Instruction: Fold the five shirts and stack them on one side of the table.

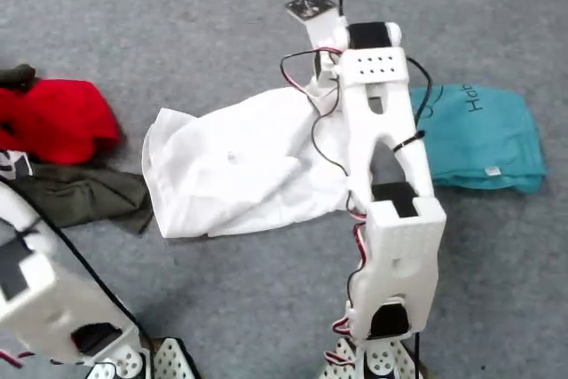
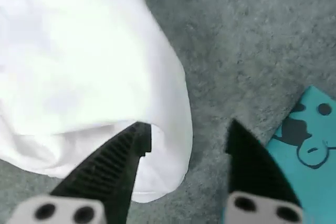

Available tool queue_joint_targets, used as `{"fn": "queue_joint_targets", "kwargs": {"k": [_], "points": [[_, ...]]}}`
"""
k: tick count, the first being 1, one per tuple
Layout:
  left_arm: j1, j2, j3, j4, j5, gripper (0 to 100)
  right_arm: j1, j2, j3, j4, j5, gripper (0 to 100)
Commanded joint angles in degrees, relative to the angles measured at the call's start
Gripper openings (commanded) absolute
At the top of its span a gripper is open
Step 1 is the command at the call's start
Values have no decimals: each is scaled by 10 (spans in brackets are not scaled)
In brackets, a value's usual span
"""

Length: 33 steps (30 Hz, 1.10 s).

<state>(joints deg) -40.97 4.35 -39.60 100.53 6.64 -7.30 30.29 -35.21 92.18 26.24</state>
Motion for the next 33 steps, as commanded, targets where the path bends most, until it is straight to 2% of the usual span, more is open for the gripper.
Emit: {"fn": "queue_joint_targets", "kwargs": {"k": [1,5,8,12,15,20,26,31,33], "points": [[65,-109,55,3,-6,251,-1,-7,-80,10,-3,332],[207,-180,198,2,-4,248,29,-9,-182,51,-6,312],[293,-184,300,-26,47,246,38,-15,-238,91,-10,227],[375,-151,371,-84,133,246,54,-60,-226,91,-10,58],[415,-120,374,-106,192,246,57,-95,-193,91,-7,53],[422,-81,356,-132,264,246,49,-138,-116,91,-6,57],[428,-18,357,-143,276,246,49,-170,-42,91,-5,57],[244,11,362,-131,275,245,54,-200,20,91,8,57],[183,34,396,-160,254,245,55,-212,36,89,25,57]]}}
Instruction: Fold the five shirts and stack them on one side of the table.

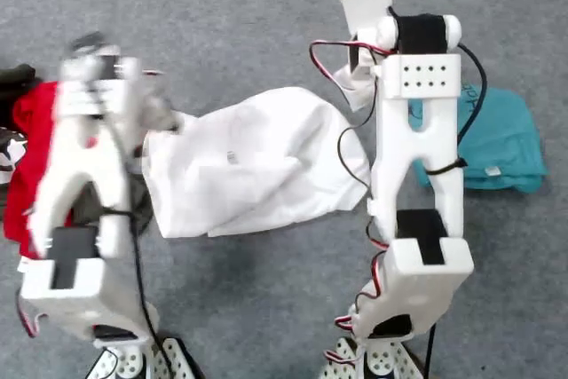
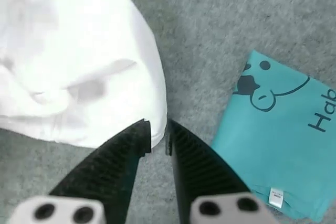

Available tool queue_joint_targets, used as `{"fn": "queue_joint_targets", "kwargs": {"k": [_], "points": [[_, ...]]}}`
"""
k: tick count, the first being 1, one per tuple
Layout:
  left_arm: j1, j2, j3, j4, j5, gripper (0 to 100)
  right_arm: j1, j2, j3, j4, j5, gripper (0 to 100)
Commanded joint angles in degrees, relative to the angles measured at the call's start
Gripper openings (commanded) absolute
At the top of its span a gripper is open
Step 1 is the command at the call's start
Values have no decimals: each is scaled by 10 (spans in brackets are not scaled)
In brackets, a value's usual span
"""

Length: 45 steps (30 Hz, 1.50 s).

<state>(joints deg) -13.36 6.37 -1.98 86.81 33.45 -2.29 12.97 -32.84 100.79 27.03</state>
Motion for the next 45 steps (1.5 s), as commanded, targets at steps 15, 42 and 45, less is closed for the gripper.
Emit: {"fn": "queue_joint_targets", "kwargs": {"k": [15,42,45], "points": [[-342,317,-322,-52,-108,115,2,-51,49,-41,18,57],[-29,-36,-120,97,-23,254,7,-70,51,1,21,141],[32,-47,-24,21,22,254,6,-82,68,2,21,135]]}}
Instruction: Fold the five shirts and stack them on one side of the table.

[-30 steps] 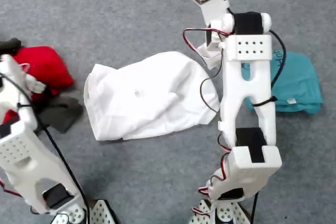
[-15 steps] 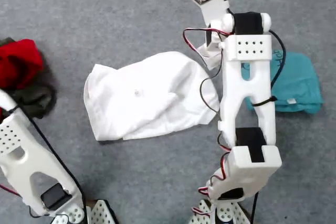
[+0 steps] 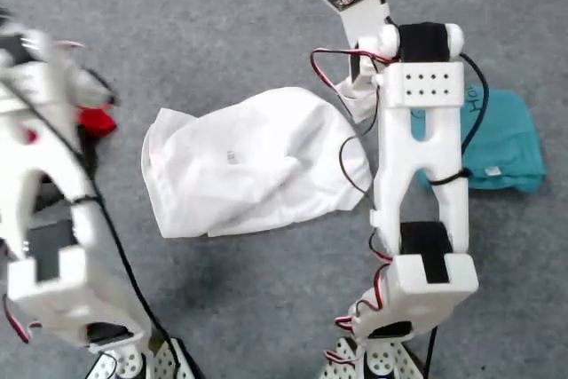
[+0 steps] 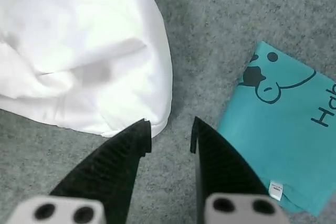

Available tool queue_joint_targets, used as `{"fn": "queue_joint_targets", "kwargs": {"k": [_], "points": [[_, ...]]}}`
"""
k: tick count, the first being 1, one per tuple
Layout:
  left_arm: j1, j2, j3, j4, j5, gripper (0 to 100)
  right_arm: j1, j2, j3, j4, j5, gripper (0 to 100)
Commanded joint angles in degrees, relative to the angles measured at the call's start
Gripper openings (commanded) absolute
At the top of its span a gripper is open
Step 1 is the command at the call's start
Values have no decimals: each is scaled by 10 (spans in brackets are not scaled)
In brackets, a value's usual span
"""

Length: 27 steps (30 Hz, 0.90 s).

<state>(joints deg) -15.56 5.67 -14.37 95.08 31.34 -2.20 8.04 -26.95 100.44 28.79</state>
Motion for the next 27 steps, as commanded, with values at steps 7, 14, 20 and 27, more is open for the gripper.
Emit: {"fn": "queue_joint_targets", "kwargs": {"k": [7,14,20,27], "points": [[130,33,124,-106,135,254,5,-39,84,-11,5,88],[208,150,34,-101,168,249,5,-40,164,-89,5,85],[245,222,1,-100,185,248,11,-39,178,-129,8,84],[248,236,-58,-24,185,181,33,-39,175,-139,29,84]]}}
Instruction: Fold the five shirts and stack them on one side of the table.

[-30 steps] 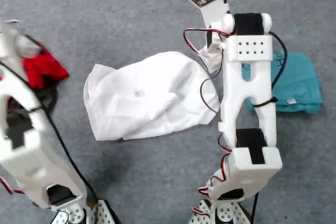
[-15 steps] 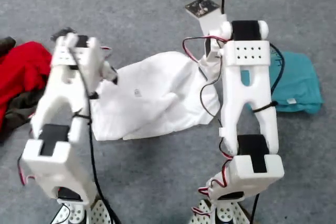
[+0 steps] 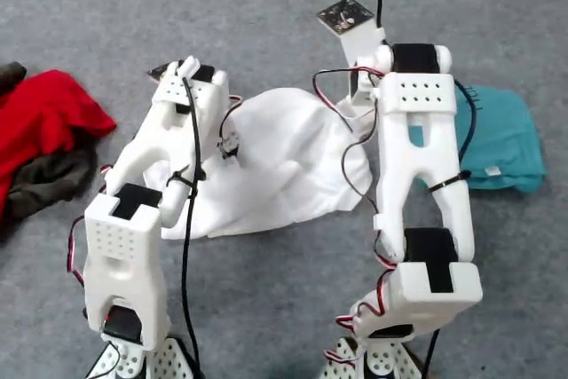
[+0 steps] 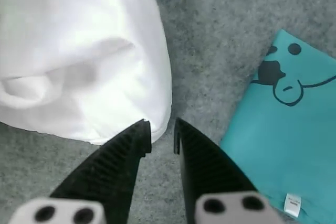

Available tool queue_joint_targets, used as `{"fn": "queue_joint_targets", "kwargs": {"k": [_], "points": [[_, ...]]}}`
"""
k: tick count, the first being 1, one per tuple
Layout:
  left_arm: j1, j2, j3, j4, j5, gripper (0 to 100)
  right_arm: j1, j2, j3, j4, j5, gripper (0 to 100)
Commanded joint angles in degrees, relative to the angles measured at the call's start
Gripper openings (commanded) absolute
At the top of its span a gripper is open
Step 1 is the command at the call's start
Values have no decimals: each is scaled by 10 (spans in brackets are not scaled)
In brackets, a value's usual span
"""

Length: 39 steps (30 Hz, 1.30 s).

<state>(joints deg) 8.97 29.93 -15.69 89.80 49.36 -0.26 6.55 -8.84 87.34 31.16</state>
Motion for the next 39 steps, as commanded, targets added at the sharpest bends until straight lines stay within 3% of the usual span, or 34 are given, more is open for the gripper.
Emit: {"fn": "queue_joint_targets", "kwargs": {"k": [1,6,17,27,39], "points": [[1,-6,-54,40,4,178,14,-24,-6,-8,5,84],[-2,-2,-65,65,-17,173,13,-24,-6,-8,5,84],[-42,49,-31,23,-16,171,12,-24,-2,-25,3,84],[-43,89,-65,27,-38,110,11,-24,-3,-25,2,84],[-71,83,-114,56,-119,30,15,-29,-5,-23,5,85]]}}
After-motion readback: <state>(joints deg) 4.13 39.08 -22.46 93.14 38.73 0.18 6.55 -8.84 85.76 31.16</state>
